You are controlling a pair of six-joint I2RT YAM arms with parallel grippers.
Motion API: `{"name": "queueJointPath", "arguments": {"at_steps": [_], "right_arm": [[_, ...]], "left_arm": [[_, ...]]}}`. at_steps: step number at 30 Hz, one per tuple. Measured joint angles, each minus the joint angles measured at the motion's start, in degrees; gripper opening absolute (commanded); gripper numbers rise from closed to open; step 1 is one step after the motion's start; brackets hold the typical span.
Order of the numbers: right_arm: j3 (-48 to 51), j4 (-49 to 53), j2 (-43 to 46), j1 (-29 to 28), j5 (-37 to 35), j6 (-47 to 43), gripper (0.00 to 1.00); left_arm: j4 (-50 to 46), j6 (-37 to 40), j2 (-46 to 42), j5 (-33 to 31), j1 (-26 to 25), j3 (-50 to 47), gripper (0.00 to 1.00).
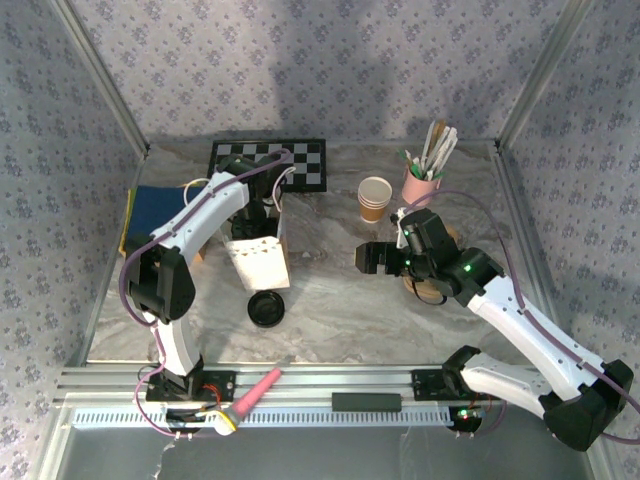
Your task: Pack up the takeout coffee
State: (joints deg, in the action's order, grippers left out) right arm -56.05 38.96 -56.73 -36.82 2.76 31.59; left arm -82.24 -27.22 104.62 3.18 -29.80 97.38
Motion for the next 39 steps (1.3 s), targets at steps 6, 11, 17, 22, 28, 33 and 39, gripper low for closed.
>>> {"name": "queueJointPath", "arguments": {"at_steps": [6,11,17,22,28,33,39], "right_arm": [[0.0,0.0,0.0,-0.1,0.0,0.0,1.00],[0.0,0.0,0.0,-0.1,0.0,0.1,1.00],[0.0,0.0,0.0,-0.2,0.0,0.1,1.00],[0.0,0.0,0.0,-0.5,-0.4,0.2,1.00],[0.0,0.0,0.0,-0.5,-0.4,0.2,1.00],[0.0,0.0,0.1,-0.7,-0.5,0.2,1.00],[0.0,0.0,0.2,-0.8,-0.5,0.2,1.00]], "left_arm": [[0.1,0.0,-0.3,0.0,0.0,-0.4,0.54],[0.1,-0.2,-0.9,0.0,-0.2,-1.1,0.54],[0.0,-0.3,-1.1,0.1,-0.3,-1.3,0.54],[0.0,-0.3,-1.1,0.1,-0.3,-1.3,0.54],[0.0,-0.2,-1.1,0.1,-0.3,-1.3,0.54],[0.0,-0.2,-1.1,0.1,-0.3,-1.3,0.54],[-0.1,-0.2,-1.1,0.0,-0.3,-1.3,0.54]]}}
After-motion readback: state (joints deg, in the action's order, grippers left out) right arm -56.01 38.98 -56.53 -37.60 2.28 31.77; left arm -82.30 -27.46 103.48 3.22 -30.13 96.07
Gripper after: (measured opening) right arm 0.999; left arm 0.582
